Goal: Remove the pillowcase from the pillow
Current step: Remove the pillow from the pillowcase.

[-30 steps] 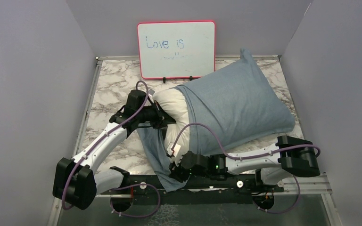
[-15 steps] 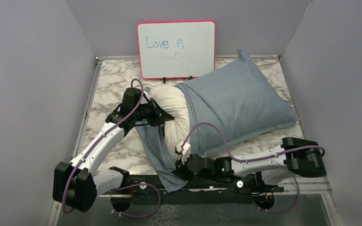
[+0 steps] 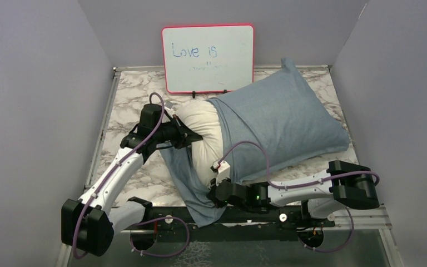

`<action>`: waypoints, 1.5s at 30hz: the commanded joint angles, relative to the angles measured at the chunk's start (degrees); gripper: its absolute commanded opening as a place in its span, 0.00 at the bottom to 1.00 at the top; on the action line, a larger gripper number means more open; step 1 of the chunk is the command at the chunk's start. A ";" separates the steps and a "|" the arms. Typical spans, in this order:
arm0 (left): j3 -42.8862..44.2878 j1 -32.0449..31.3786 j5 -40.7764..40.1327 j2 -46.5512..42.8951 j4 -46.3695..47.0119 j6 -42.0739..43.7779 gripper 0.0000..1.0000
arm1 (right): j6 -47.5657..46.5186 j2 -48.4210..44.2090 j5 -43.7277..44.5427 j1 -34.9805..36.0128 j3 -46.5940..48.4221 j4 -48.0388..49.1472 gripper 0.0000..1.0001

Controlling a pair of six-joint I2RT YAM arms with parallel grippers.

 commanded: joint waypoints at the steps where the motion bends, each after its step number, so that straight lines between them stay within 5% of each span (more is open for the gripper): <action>1: 4.06 2.62 -3.89 -4.61 15.11 -5.07 0.00 | 5.90 2.01 1.30 1.26 0.83 -18.92 0.01; 4: 2.26 2.96 -1.37 -5.53 20.68 -10.75 0.00 | 21.79 3.74 13.22 1.13 4.38 -37.28 0.01; 7: 3.10 3.10 -2.33 -6.76 19.86 -11.22 0.00 | 26.73 4.13 17.23 0.95 4.71 -43.18 0.01; 13: 6.22 3.76 -4.98 -7.34 14.10 -7.79 0.00 | 5.26 -1.72 6.09 0.46 -2.74 -18.47 0.01; 17: 6.62 3.76 -4.66 -5.54 9.27 0.23 0.00 | 0.10 -7.53 -2.38 0.46 -5.25 -7.56 0.01; 19: 3.90 3.76 -1.99 -5.24 8.67 3.80 0.14 | -1.20 -8.41 -4.79 0.38 -3.39 -6.46 0.01; 23: -5.27 3.75 1.08 -8.15 8.53 7.48 0.65 | -1.08 -6.49 -5.05 0.14 2.86 -10.98 0.01; 26: -10.10 3.76 2.55 -12.00 5.58 10.23 0.82 | 0.75 -5.17 -4.15 -0.94 4.94 -12.50 0.01; 36: -15.67 3.76 7.29 -24.78 -6.08 16.52 0.89 | 0.35 -6.27 -9.66 -4.90 1.94 -2.37 0.00; 45: -12.85 1.47 9.48 -19.74 -5.12 22.41 0.87 | 1.66 -7.00 -11.64 -4.90 0.91 1.59 0.01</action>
